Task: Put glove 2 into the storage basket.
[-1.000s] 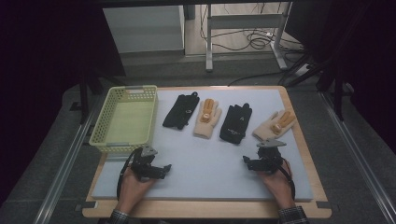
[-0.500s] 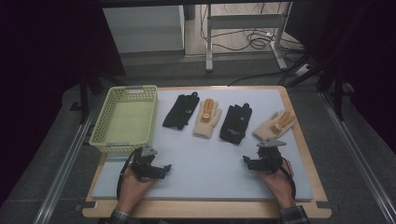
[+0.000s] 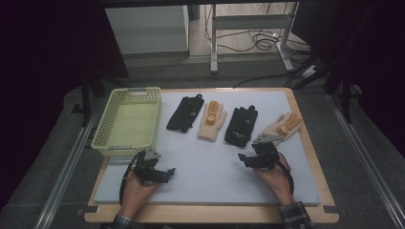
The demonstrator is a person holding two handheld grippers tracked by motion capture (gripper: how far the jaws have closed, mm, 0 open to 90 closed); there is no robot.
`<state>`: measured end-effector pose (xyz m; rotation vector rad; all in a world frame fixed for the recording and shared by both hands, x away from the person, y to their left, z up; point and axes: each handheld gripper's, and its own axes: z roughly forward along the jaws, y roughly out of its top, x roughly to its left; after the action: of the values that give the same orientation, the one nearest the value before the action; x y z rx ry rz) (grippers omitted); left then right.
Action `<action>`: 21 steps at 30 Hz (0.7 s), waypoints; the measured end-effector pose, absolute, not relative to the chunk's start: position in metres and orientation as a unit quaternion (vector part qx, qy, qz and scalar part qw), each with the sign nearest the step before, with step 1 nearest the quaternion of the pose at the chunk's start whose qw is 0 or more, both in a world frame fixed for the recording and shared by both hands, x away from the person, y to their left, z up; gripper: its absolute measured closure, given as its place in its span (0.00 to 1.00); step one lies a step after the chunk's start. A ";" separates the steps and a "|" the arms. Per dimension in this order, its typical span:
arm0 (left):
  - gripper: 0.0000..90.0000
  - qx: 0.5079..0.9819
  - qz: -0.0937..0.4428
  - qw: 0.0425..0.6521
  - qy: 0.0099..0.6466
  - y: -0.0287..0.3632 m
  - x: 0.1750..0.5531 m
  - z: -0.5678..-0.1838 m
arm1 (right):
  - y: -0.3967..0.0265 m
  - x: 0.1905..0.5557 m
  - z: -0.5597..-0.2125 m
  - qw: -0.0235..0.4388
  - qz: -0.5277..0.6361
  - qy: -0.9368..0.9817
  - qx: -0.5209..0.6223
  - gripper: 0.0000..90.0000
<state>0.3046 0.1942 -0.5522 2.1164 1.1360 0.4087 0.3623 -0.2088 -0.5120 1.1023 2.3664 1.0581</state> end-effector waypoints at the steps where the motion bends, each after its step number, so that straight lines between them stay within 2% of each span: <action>1: 0.06 0.815 0.157 0.345 0.438 0.194 0.305 -0.552 | -0.204 0.364 -0.510 0.159 0.374 0.830 0.382 0.33; 6: 0.06 0.815 0.158 0.346 0.438 0.194 0.305 -0.552 | -0.183 0.374 -0.503 0.149 0.386 0.835 0.363 0.41; 9: 0.06 0.815 0.157 0.346 0.438 0.194 0.305 -0.552 | -0.157 0.388 -0.499 0.133 0.397 0.841 0.343 0.51; 12: 0.06 0.815 0.157 0.346 0.438 0.194 0.305 -0.552 | -0.146 0.394 -0.498 0.127 0.400 0.844 0.335 0.56; 16: 0.06 0.815 0.157 0.346 0.438 0.194 0.305 -0.552 | -0.113 0.409 -0.496 0.115 0.402 0.853 0.312 0.67; 21: 0.06 0.815 0.157 0.345 0.438 0.194 0.305 -0.552 | -0.083 0.423 -0.497 0.100 0.402 0.859 0.300 0.74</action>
<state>0.3045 0.1943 -0.5520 2.1174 1.1370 0.4067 0.4233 -0.0830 -0.4968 0.8880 2.5392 1.1895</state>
